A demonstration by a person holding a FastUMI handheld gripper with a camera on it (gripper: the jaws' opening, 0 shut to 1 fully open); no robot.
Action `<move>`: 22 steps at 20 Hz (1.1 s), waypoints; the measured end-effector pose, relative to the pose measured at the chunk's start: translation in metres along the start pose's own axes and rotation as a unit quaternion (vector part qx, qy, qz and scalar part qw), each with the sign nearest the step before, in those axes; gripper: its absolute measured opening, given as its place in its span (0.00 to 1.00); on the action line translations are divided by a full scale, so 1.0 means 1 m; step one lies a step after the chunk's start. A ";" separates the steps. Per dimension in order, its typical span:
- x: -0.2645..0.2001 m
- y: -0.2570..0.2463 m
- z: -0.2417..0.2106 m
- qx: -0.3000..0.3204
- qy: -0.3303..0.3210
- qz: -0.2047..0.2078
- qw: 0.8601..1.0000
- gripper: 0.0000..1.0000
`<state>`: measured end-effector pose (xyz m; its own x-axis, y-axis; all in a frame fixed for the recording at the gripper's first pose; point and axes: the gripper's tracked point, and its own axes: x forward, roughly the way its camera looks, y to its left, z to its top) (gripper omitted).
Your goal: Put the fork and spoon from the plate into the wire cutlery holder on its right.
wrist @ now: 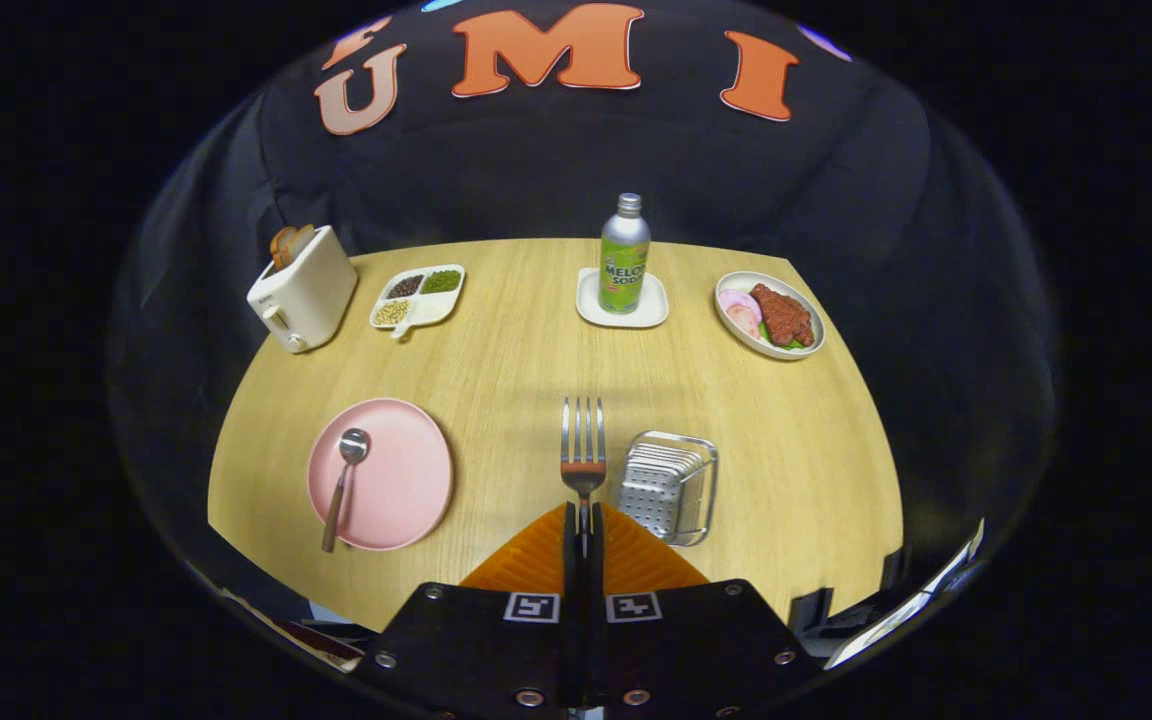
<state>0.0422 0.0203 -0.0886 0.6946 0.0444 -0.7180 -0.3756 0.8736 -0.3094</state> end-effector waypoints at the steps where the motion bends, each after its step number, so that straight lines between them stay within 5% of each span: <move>1: 0.000 -0.007 -0.002 -0.007 0.012 -0.005 1.000 0.03; 7: 0.015 -0.044 -0.021 -0.034 0.096 -0.032 0.994 0.03; 22: 0.072 -0.041 -0.041 -0.035 0.248 -0.005 0.968 0.04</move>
<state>0.0820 -0.0323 -0.1533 0.3259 -0.2176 -0.9200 -0.4234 0.8365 -0.3478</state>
